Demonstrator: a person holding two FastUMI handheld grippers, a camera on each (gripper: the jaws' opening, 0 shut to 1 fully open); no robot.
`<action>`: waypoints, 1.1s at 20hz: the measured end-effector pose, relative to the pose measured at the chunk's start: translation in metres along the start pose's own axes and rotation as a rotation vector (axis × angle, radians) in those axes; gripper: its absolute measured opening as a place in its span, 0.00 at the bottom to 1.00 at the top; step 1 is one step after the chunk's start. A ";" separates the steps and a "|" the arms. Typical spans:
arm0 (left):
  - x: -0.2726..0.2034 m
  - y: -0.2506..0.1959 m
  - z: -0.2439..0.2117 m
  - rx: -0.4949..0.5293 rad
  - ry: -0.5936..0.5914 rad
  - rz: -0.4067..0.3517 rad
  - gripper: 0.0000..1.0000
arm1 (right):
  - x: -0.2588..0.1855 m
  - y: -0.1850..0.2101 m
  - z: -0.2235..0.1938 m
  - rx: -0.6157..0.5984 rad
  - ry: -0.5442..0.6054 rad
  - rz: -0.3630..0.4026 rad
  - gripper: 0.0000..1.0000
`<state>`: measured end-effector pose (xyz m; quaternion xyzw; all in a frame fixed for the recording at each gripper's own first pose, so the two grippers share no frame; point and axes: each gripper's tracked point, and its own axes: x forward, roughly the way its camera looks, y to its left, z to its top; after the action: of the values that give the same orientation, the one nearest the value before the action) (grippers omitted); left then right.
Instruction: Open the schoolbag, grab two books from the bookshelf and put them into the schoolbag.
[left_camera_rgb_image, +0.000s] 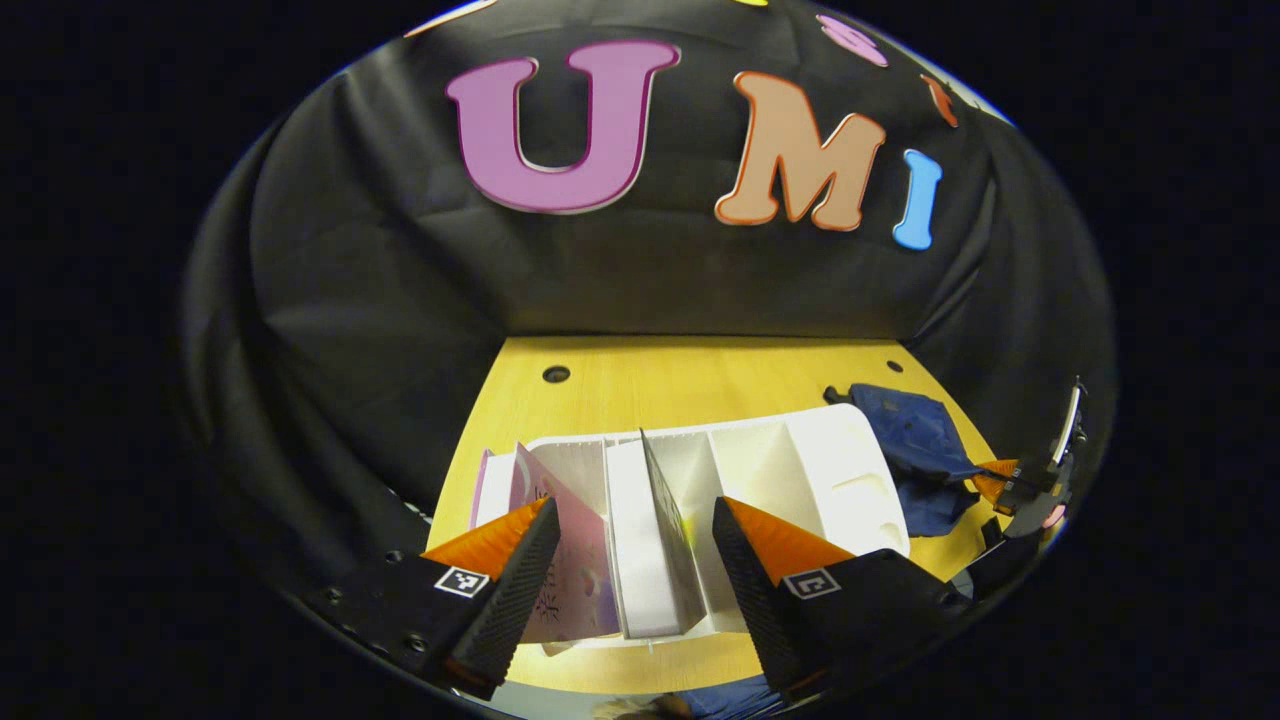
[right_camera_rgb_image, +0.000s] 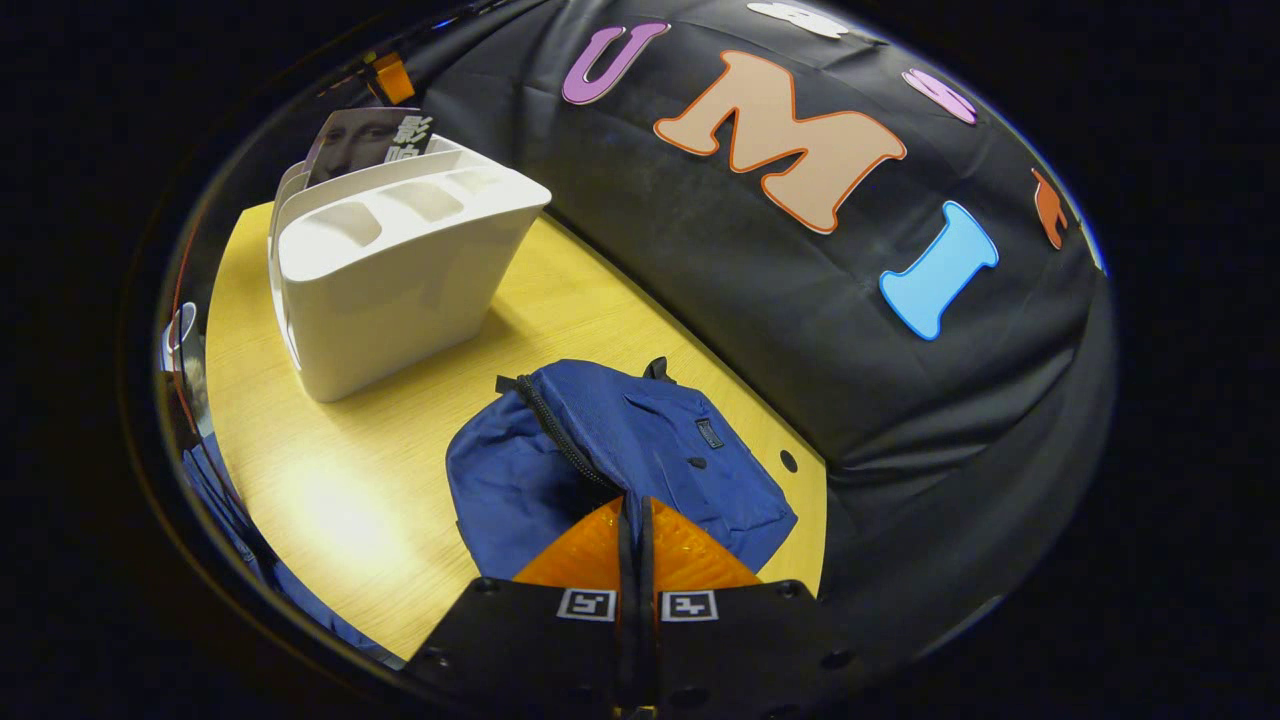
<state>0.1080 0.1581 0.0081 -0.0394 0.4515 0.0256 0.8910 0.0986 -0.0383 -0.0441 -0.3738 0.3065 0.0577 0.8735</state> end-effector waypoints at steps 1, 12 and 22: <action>0.010 0.001 -0.008 -0.012 0.049 -0.005 0.88 | 0.000 0.000 0.000 0.002 0.002 -0.001 0.04; 0.050 -0.011 -0.045 -0.032 0.367 -0.014 0.58 | 0.000 0.004 -0.002 -0.006 0.010 0.002 0.04; 0.046 -0.031 -0.052 -0.057 0.425 -0.016 0.34 | 0.000 0.006 -0.005 -0.024 0.011 0.009 0.04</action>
<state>0.0958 0.1232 -0.0579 -0.0727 0.6281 0.0225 0.7744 0.0941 -0.0370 -0.0505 -0.3831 0.3121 0.0631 0.8671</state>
